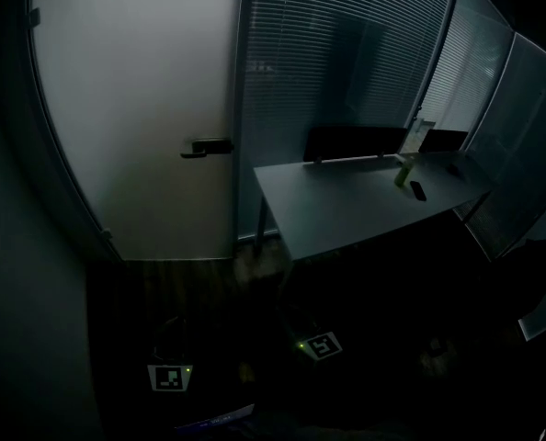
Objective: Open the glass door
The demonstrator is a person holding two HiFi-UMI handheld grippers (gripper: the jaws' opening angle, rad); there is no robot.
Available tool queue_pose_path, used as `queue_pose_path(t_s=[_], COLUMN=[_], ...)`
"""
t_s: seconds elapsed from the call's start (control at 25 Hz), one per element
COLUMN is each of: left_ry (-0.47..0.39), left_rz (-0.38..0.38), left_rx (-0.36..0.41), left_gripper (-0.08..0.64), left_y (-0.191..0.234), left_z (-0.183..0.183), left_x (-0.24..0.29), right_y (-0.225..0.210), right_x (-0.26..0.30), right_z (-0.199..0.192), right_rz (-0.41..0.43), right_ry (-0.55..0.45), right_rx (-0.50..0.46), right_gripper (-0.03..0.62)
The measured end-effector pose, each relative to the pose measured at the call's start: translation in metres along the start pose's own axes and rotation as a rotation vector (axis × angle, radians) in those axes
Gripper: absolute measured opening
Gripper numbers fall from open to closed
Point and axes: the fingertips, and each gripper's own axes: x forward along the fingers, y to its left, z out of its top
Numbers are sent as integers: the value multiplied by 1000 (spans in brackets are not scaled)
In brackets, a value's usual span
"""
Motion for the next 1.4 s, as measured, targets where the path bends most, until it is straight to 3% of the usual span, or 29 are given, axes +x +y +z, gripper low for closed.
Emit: queue_pose_path(t_s=[0.4, 0.84, 1.4], left_ry=[15, 39, 34], left_rz=[41, 54, 0], left_rx=[17, 25, 42], left_gripper=[3, 4, 4], left_y=[20, 33, 68], left_z=[5, 4, 3], left_x=[76, 128, 212], right_y=[-52, -79, -126], right_x=[67, 114, 175], right_z=[6, 6, 16], right_rz=[43, 84, 4], right_ry=[18, 35, 19], right_rx=[15, 29, 43], right_gripper=[-2, -2, -2])
